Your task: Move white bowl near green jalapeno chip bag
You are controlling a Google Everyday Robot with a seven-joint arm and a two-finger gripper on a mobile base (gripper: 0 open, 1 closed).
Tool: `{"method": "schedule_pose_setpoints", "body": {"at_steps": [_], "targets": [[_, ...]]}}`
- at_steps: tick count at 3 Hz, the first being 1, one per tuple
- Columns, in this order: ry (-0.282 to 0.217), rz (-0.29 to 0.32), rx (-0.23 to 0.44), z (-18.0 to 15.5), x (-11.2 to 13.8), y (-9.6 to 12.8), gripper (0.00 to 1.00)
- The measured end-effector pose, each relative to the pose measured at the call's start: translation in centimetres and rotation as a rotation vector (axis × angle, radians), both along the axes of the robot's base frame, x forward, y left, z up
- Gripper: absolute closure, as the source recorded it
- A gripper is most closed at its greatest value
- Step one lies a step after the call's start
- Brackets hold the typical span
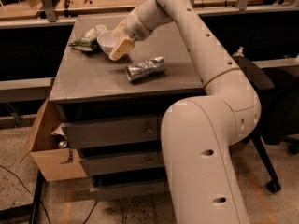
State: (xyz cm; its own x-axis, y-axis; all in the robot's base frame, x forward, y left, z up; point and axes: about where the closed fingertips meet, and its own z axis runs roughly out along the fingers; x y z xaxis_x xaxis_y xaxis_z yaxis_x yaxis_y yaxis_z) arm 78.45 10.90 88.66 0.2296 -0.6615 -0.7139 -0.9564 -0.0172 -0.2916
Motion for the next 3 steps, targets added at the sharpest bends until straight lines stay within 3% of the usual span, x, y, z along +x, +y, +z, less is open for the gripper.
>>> {"method": "schedule_pose_setpoints", "body": {"at_steps": [1, 2, 3], "targets": [[0.003, -0.040, 0.013, 0.7, 0.5, -1.2, 0.00], [-0.023, -0.164, 0.047, 3.6, 1.9, -5.5, 0.00], [-0.069, -0.356, 0.089, 7.2, 3.7, -11.8, 0.00]]}}
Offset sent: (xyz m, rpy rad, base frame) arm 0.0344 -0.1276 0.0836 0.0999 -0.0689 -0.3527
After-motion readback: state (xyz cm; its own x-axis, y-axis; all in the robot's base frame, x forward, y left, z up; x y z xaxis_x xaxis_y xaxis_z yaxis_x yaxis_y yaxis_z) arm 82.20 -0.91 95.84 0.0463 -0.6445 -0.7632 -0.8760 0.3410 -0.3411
